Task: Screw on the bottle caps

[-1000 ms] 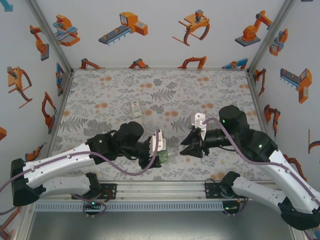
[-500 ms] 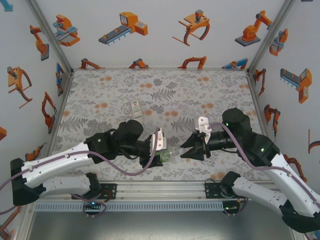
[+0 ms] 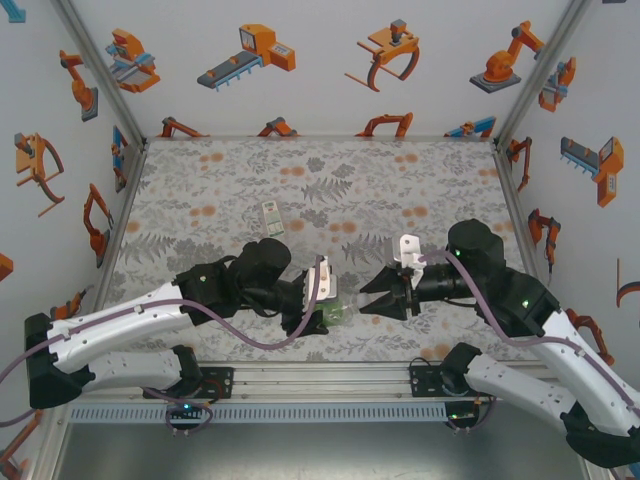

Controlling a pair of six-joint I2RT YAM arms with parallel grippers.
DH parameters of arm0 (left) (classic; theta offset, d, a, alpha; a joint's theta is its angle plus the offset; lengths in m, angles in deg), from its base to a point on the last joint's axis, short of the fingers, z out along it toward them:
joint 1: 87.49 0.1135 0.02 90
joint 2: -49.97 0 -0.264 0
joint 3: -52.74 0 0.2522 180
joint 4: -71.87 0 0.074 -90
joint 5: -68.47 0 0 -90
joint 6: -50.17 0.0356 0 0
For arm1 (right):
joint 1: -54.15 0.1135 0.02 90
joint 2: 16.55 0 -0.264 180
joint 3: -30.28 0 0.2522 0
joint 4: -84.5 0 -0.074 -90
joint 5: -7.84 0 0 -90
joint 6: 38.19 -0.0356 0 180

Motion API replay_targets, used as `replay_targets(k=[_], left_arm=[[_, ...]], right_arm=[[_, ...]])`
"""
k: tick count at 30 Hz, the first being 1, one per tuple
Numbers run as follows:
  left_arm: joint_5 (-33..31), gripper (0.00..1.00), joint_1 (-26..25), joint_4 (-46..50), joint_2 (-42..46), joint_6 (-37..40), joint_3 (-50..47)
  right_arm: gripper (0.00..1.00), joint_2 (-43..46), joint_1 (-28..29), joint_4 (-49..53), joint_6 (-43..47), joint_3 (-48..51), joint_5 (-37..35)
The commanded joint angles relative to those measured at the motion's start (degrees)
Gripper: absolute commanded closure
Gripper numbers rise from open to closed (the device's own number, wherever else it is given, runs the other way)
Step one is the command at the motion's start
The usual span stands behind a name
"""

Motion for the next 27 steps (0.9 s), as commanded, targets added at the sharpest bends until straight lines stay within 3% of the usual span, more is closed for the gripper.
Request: replay_targets(k=[1, 11, 20, 27], left_arm=[[2.63, 1.0, -0.64, -1.14, 0.18, 0.49, 2.51], [5.62, 1.0, -0.64, -0.07, -0.61, -0.6, 3.22], [4.57, 1.0, -0.7, -3.22, 0.95, -2.37, 2.33], [0.88, 1.0, -0.64, -4.25, 2.68, -2.03, 1.5]], right_arm=[[1.0, -0.26, 0.62, -1.7, -0.84, 0.77, 1.97], [1.0, -0.5, 2.25, -2.12, 0.64, 0.19, 4.13], [1.0, -0.7, 4.35, -1.66, 1.33, 1.1, 3.26], [1.0, 2.14, 4.45, -8.38, -12.62, 4.75, -2.4]])
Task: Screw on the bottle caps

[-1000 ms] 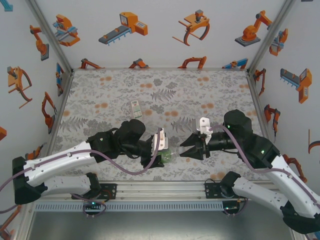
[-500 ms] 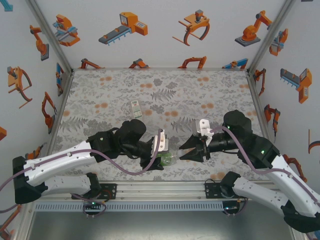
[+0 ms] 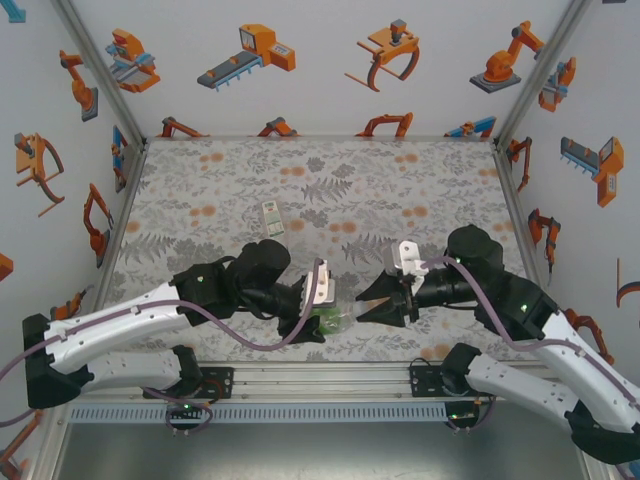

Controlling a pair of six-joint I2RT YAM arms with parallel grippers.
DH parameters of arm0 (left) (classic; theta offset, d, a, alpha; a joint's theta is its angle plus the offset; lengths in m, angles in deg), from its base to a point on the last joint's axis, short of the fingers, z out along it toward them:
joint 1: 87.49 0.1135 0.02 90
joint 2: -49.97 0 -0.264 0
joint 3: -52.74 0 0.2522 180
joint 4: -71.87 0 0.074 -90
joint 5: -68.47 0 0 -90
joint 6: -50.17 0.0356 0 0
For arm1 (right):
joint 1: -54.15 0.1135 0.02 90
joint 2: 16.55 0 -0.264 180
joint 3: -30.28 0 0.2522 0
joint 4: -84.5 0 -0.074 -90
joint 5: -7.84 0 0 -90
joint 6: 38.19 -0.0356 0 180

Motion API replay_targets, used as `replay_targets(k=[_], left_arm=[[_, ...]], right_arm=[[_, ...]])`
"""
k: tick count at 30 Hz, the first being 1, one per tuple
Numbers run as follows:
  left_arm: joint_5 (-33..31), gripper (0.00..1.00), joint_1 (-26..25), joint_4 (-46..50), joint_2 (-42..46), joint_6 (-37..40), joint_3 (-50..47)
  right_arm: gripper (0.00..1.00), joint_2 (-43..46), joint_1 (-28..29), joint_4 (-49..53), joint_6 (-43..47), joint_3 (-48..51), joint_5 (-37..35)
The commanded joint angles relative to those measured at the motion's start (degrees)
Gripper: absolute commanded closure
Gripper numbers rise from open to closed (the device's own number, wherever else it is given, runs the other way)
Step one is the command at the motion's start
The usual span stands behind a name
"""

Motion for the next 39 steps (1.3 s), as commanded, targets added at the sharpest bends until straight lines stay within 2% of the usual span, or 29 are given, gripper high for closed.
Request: replay_targets(k=[1, 9, 14, 17, 20, 23, 26, 34, 39], left_arm=[[-2.45, 1.0, -0.29, -6.97, 2.14, -1.05, 0.64], [-6.06, 1.0, -0.32, -7.73, 2.85, 0.45, 0.37], [-4.94, 1.0, -0.3, -7.75, 2.12, 1.07, 0.62], [-4.17, 1.0, -0.29, -8.69, 1.86, 1.19, 0.48], [-3.44, 1.0, -0.27, -9.07, 1.83, 1.51, 0.46], [-2.42, 1.0, -0.29, -9.42, 1.87, 1.98, 0.25], [-1.82, 1.0, -0.28, -9.09, 1.85, 2.13, 0.46], [-10.09, 1.0, -0.27, -8.63, 1.97, 1.33, 0.31], [-10.62, 1.0, -0.38, -9.27, 2.36, 1.94, -0.88]], right_arm=[[1.0, 0.58, 0.8, -3.72, -10.49, 2.29, -3.49], [1.0, -0.21, 0.78, -3.73, -39.05, 3.29, -16.51], [1.0, -0.99, 0.8, -1.68, -56.17, 3.29, -22.9], [1.0, -2.66, 0.82, 0.68, -67.4, 3.25, -24.45], [1.0, -5.07, 0.82, 2.44, -75.52, 2.67, -22.76], [1.0, -6.73, 0.82, 3.84, -78.28, 1.36, -21.74], [1.0, -7.58, 0.82, 8.73, -77.93, -1.01, -24.19], [1.0, -9.22, 0.82, 8.02, -82.82, -0.74, -25.66], [0.77, -10.02, 0.8, 8.75, -83.24, -3.18, -28.92]])
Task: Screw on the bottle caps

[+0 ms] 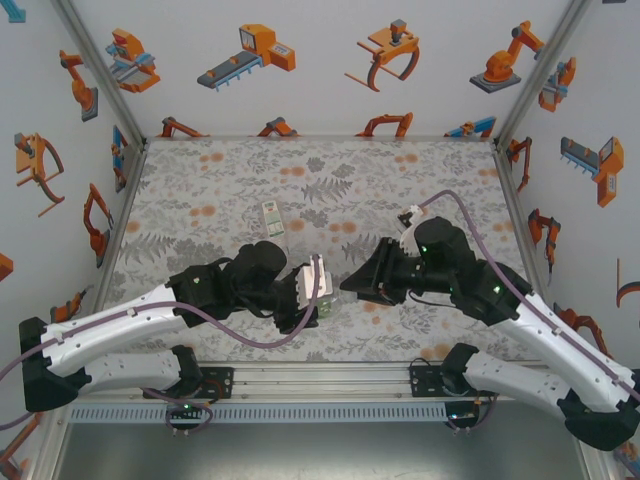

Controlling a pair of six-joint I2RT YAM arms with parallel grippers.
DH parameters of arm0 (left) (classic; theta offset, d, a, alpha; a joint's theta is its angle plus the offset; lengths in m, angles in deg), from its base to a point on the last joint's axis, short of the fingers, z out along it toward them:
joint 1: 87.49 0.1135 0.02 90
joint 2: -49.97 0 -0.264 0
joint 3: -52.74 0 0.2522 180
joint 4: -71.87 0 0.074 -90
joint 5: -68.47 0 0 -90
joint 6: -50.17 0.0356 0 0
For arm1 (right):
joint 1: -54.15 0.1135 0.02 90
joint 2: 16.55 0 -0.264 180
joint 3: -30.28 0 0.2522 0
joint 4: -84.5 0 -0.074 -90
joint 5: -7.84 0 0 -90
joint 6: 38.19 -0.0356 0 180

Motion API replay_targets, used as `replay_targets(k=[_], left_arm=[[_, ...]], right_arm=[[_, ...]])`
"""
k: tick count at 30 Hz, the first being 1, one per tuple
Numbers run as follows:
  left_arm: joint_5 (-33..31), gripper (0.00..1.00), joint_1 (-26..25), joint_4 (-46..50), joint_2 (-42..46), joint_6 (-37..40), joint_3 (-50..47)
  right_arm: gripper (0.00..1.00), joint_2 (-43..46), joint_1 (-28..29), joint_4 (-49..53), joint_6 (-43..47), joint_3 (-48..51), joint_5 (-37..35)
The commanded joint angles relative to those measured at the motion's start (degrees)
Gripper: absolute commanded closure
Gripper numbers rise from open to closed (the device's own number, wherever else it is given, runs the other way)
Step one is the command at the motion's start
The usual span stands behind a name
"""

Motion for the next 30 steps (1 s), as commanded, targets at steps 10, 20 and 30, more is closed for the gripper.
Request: replay_targets(k=[10, 20, 30], left_arm=[[-0.86, 1.0, -0.81, -11.19, 3.75, 1.5, -3.19], [-1.03, 1.0, -0.79, -9.56, 4.02, 1.47, -3.36], [0.75, 1.0, -0.77, -7.67, 3.53, 1.32, -2.86]], right_arm=[[0.41, -2.63, 0.71, 6.32, 4.55, -7.92, -10.07], [0.32, -7.26, 0.62, 11.43, 23.1, -19.58, -13.34], [0.38, -4.51, 0.62, 11.02, 60.62, -22.25, 1.02]])
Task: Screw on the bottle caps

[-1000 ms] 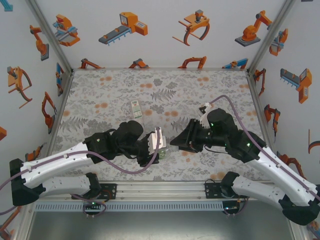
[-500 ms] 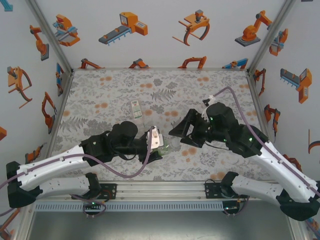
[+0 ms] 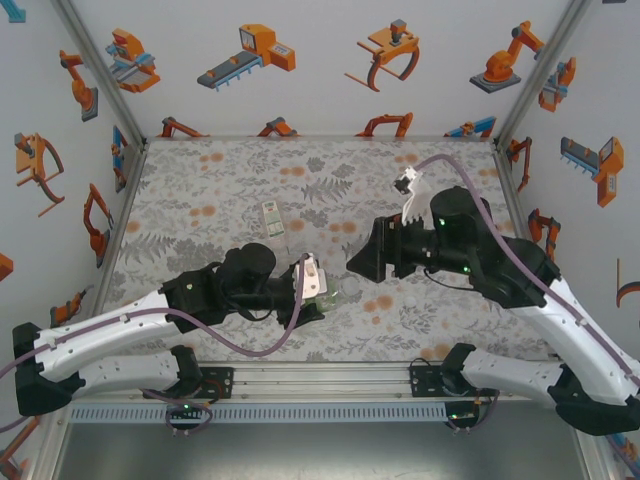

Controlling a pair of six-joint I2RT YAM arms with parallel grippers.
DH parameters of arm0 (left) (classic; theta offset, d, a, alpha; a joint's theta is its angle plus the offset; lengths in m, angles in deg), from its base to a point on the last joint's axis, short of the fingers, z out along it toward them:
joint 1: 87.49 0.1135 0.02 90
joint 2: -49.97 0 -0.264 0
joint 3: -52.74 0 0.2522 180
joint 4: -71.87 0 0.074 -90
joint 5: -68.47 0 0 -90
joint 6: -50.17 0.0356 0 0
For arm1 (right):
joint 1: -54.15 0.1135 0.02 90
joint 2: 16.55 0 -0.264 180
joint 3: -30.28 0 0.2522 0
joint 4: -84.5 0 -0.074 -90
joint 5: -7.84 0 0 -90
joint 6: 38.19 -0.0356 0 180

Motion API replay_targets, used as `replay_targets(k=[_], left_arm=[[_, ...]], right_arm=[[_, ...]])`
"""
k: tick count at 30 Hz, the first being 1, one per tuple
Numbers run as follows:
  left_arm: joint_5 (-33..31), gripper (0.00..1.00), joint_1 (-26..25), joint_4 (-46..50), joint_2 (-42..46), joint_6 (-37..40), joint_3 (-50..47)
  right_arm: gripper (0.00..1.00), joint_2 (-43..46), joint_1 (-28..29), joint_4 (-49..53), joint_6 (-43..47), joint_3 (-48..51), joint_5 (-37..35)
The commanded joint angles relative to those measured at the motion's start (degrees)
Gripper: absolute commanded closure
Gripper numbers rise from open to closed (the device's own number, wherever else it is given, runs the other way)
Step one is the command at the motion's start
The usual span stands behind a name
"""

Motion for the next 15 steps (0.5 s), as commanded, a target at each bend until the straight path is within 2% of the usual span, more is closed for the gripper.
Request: replay_targets(k=[1, 8, 12, 15], left_arm=[[2.3, 1.0, -0.3, 1.18, 0.16, 0.64, 0.37], [4.63, 1.0, -0.29, 1.89, -1.19, 0.0, 1.31], [5.61, 1.0, -0.24, 2.28, -1.87, -0.21, 2.13], [6.26, 1.0, -0.29, 2.13, -1.86, -0.26, 2.32]], right_arm=[[0.38, 2.39, 0.29, 0.77, 21.39, -0.59, 9.72], [0.4, 7.21, 0.41, -1.92, 48.2, 5.51, 27.07], [0.4, 7.94, 0.47, -3.34, 53.62, 8.25, 30.09], [0.42, 7.42, 0.42, -2.73, 55.36, 9.56, 29.66]])
